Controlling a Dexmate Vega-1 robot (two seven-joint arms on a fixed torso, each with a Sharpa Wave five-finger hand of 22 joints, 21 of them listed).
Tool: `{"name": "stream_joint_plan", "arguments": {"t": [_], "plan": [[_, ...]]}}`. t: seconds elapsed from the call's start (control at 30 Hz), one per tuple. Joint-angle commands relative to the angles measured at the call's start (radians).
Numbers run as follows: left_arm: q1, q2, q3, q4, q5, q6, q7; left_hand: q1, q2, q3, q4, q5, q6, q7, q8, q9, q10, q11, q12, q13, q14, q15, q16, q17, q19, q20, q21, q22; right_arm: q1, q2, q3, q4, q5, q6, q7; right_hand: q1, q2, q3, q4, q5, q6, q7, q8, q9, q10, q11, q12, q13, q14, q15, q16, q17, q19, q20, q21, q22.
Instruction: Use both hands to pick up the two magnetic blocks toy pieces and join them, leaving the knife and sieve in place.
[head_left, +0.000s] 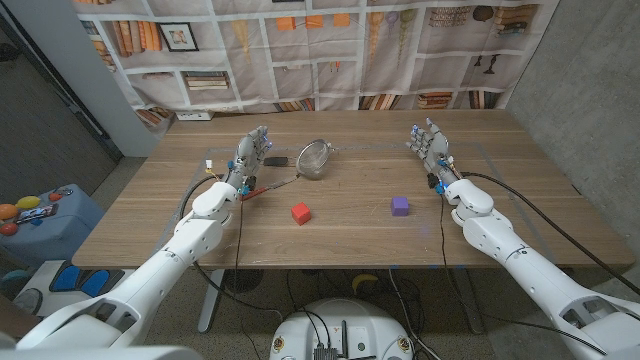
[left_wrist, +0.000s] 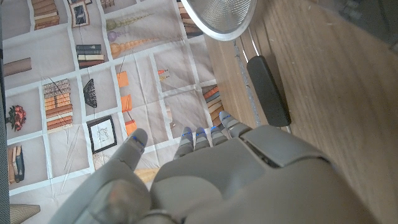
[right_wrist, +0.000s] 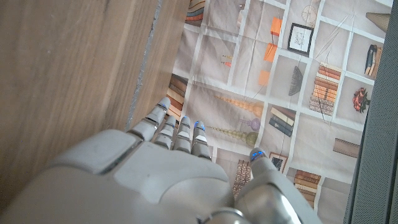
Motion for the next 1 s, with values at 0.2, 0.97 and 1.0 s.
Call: {"name": "stream_joint_plan", "arguments": {"t": [0.2,0.97,1.0], "plan": [[0.019,0.033,-0.017,-0.046,-0.005,-0.008,-0.018,0.018,0.072,0.012,-0.027,0.002,0.033,-0.005,0.01,0.002,0.0,-0.009,0.004,0.004,0.003,-0.006,0.006,0.004,0.01,-0.01,0.004,0.003,-0.037,-0.013,0.0,-0.053,-0.023,-0.005,-0.046,0.002,0.013,0.007,-0.003,0.008,0.01,0.0,0.005,0.002,0.011,0.004,0.001,0.002,0.002,-0.005,0.001,-0.003,0.007,-0.002,-0.003,0.004],[0.186,0.259,-0.082,-0.36,0.01,0.144,0.033,0.096,0.058,0.037,-0.159,-0.011,0.119,-0.031,0.021,0.002,0.043,-0.042,0.008,0.004,0.02,-0.031,0.003,0.005,0.026,-0.016,-0.009,0.001,-0.081,-0.042,-0.005,-0.13,-0.037,-0.031,-0.067,0.012,0.027,0.006,-0.013,0.009,0.013,-0.002,0.005,0.002,0.011,0.001,-0.004,0.001,0.0,-0.008,-0.002,-0.012,0.007,-0.007,-0.02,0.004],[0.193,0.265,-0.086,-0.371,0.013,0.149,0.04,0.105,0.057,0.04,-0.173,-0.011,0.128,-0.034,0.022,0.002,0.048,-0.043,0.008,0.004,0.024,-0.034,0.005,0.005,0.029,-0.018,-0.009,0.001,-0.08,-0.042,-0.006,-0.129,-0.037,-0.034,-0.069,0.013,0.027,0.006,-0.014,0.009,0.013,-0.002,0.005,0.002,0.011,0.001,-0.004,0.001,0.0,-0.008,-0.002,-0.012,0.007,-0.007,-0.021,0.004]]}}
